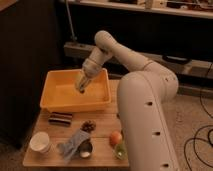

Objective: Place pepper in tray

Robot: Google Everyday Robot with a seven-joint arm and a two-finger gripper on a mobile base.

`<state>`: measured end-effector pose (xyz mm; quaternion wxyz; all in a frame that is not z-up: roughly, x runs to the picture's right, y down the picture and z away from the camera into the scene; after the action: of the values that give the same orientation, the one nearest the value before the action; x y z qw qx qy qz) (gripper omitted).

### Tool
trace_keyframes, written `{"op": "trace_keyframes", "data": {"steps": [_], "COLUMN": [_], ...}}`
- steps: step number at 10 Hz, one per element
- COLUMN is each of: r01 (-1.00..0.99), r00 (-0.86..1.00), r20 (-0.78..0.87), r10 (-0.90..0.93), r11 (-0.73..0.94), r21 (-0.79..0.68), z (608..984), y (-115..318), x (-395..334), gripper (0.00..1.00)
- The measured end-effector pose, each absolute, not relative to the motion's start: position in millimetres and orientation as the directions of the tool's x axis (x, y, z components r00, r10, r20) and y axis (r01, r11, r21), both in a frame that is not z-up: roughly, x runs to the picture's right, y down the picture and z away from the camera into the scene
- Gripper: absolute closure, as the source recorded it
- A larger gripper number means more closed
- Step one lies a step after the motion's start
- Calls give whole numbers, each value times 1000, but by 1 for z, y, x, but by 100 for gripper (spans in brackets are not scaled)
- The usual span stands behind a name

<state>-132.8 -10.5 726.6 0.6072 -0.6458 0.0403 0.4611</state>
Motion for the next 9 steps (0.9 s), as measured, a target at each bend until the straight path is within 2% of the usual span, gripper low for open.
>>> {"op": "trace_keyframes", "data": {"steps": [9], "r01": [-594], "r00": [591], "r20": [-612], "r10": [525], "r11": [-230], "r21": [-771], "z": [719], "y": [-14], "x": [-137], "gripper": [20]}}
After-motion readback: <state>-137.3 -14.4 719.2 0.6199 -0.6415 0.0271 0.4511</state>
